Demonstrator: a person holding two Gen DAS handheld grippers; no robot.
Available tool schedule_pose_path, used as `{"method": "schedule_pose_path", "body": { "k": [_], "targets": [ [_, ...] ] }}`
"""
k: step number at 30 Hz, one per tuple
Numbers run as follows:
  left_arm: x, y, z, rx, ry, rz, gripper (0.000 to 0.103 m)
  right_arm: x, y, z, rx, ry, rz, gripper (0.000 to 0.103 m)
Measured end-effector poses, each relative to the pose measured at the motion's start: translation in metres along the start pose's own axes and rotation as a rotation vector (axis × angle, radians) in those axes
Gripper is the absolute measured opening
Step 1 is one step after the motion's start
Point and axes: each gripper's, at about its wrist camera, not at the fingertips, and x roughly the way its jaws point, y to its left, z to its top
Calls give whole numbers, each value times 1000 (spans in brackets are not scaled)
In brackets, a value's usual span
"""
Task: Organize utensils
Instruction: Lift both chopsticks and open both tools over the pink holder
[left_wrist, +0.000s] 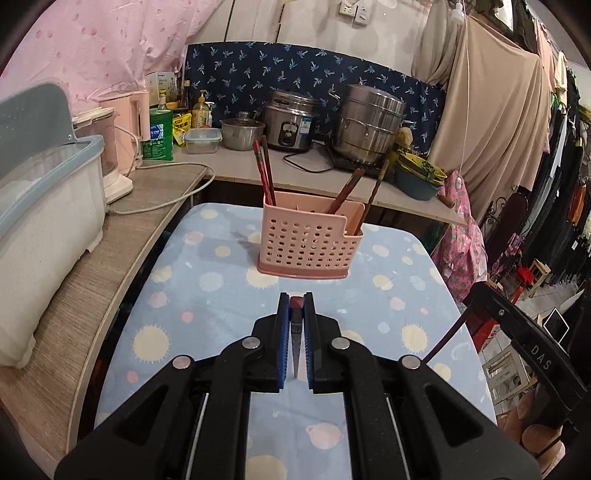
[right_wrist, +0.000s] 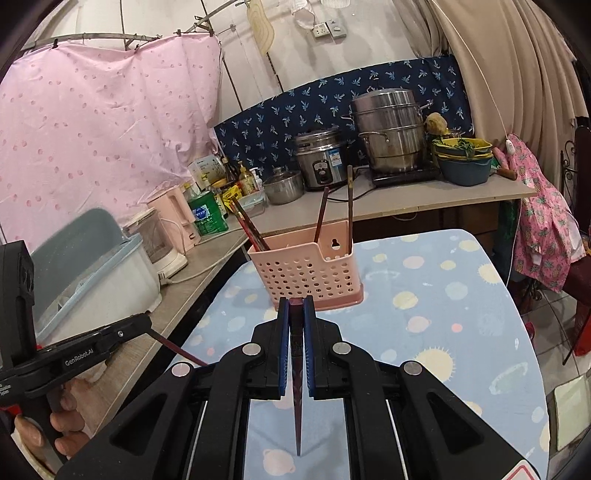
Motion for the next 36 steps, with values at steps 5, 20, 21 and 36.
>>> {"method": "schedule_pose_path", "body": {
  "k": [5, 20, 21, 36],
  "targets": [
    [4, 4, 36, -9, -43, 0, 7, 11, 2, 29, 1, -35, 13, 7],
    [11, 6, 188, -58, -314, 45, 7, 69, 22, 178, 15, -230, 27, 7],
    [16, 5, 197, -59, -326, 48, 7, 75, 23, 185, 11, -235, 22, 7],
    [116, 15, 199, -64, -218, 90, 7, 172, 2, 179, 9, -121, -50, 7]
  ]
}}
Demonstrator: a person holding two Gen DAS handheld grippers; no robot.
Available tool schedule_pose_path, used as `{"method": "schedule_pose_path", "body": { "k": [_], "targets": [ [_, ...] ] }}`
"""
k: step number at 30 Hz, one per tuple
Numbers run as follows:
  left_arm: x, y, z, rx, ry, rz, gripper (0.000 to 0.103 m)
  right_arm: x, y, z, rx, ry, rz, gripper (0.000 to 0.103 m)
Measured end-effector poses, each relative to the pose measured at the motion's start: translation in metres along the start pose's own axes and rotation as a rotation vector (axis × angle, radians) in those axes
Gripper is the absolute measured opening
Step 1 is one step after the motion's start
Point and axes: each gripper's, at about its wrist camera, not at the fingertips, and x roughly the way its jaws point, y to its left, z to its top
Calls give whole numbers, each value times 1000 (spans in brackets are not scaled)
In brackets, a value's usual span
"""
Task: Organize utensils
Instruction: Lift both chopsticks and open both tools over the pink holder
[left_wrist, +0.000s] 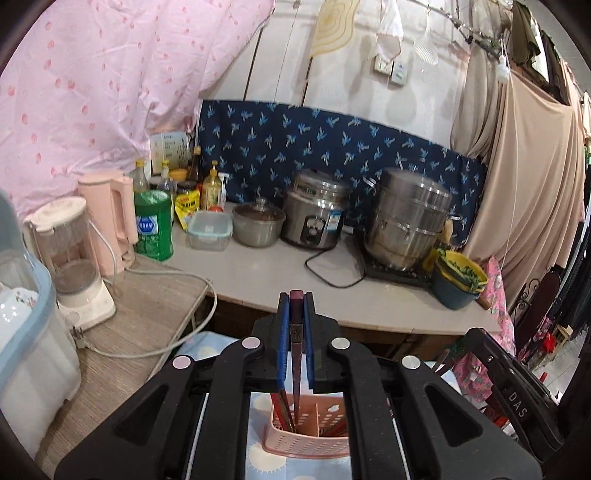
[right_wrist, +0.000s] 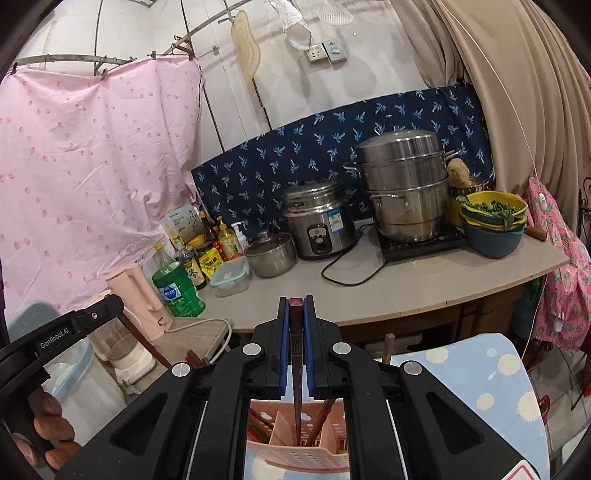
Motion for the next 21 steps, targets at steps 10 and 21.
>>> {"method": "schedule_pose_path", "body": {
  "k": [10, 21],
  "targets": [
    [28, 3, -25, -14, 81, 0, 8, 30, -9, -32, -1, 95, -34, 9],
    [5, 1, -43, 34, 61, 58, 54, -1, -14, -43, 16, 82, -21, 32]
  ]
}}
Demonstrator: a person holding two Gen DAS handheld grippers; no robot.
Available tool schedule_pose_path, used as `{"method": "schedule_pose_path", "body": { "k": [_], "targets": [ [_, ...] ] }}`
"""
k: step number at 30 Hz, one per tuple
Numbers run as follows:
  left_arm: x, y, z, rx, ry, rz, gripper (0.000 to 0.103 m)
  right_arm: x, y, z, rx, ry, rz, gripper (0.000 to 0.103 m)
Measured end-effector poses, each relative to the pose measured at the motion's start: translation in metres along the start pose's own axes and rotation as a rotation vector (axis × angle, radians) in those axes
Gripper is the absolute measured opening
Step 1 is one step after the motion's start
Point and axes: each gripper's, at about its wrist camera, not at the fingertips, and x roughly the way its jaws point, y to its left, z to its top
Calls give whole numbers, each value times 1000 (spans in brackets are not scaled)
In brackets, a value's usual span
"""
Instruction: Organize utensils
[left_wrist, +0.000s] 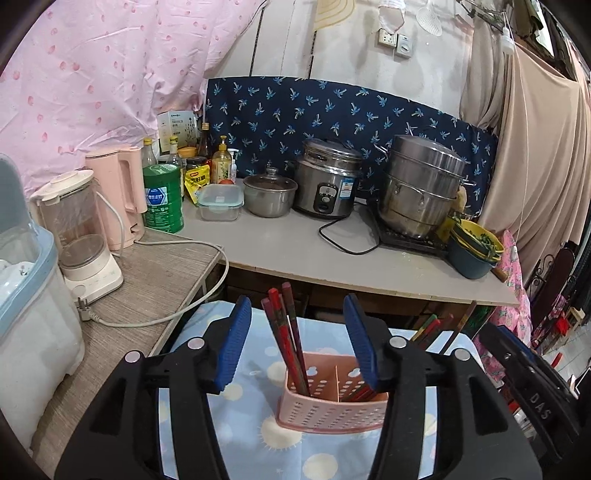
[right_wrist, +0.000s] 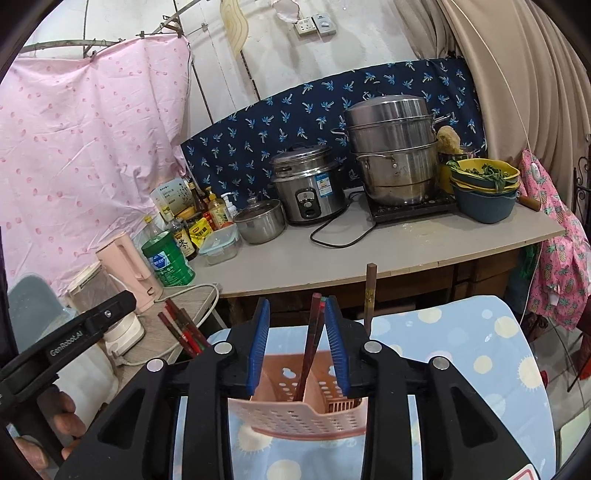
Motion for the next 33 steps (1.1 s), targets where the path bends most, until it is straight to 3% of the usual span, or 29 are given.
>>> {"method": "schedule_pose_path", "body": {
  "k": [2, 8, 13, 25, 33],
  "targets": [
    [-8, -1, -5, 11, -7, 14, 63, -11, 0, -6, 2, -3, 5, 37],
    [-34, -10, -27, 69, -5, 31, 68, -42, 8, -34, -44, 0, -10, 46],
    [-57, -17, -51, 117, -11, 67, 83, -68, 13, -60, -81, -3, -30, 55],
    [-89, -15, -108, 170, 49, 129, 87, -117, 25, -113, -152, 4, -100, 75],
    [-99, -4, -129, 138, 95, 122, 87, -128, 24, -129, -135, 37, -114, 80]
  ]
}}
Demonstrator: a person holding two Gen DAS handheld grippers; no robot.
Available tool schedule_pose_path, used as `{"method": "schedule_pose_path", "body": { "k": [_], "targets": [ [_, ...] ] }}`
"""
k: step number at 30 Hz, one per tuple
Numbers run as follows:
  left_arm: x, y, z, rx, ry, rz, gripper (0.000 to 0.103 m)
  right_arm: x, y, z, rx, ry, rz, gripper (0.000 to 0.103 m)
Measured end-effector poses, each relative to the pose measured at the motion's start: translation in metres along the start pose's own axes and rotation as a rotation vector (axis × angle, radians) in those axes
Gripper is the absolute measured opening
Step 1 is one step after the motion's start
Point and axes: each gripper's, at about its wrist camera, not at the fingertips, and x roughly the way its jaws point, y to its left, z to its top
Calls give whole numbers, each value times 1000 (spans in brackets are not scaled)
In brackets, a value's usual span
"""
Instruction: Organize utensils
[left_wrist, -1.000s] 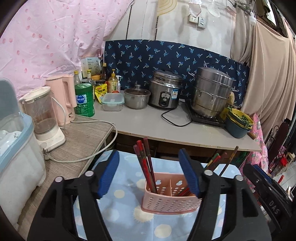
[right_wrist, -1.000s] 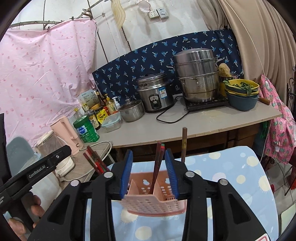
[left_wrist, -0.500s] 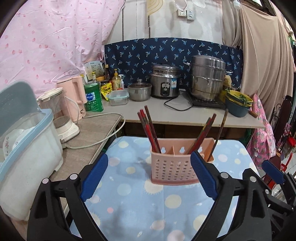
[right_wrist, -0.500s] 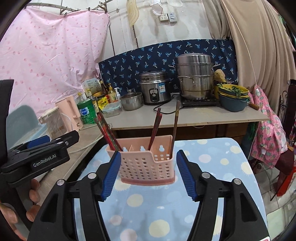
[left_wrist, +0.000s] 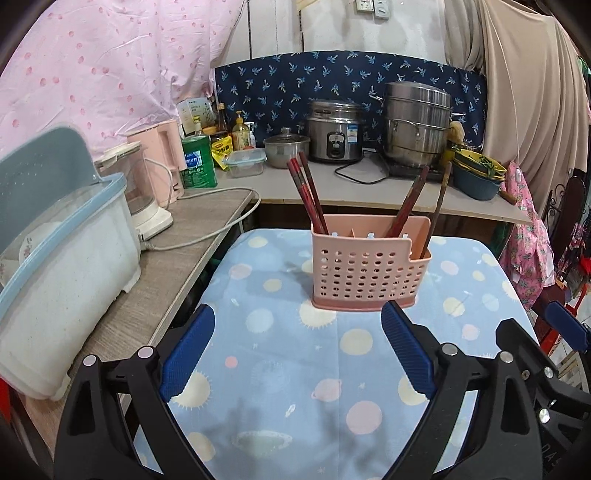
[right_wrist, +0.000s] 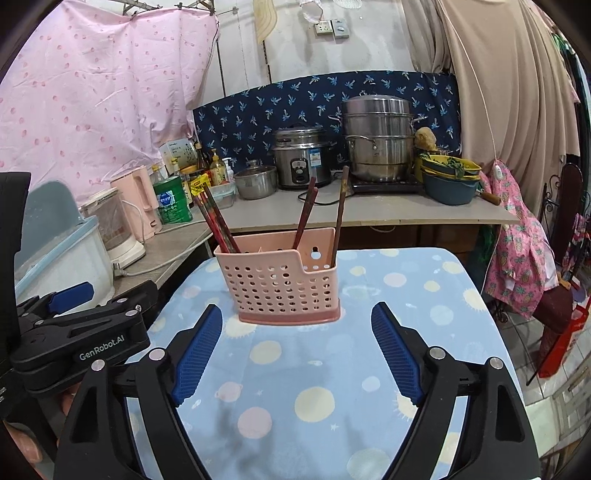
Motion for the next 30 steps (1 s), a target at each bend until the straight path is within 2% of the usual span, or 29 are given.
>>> {"method": "schedule_pose_path", "body": {
  "k": [8, 16, 19, 22, 30],
  "targets": [
    [0, 3, -19, -8, 40, 21, 88, -1, -5, -15, -1, 40, -26, 83],
    [6, 4, -36, -7, 81, 61, 92, 6, -15, -30, -15, 84, -54, 86],
    [7, 6, -40, -5, 87, 74, 92, 11, -17, -32, -42, 122, -67, 86],
    [7, 7, -43, 6, 82, 88, 93, 10, -19, -34, -34, 121, -69, 91],
    [7, 12, -48, -18, 96, 84, 96, 7, -16, -36, -29, 123, -70, 91]
  ]
}}
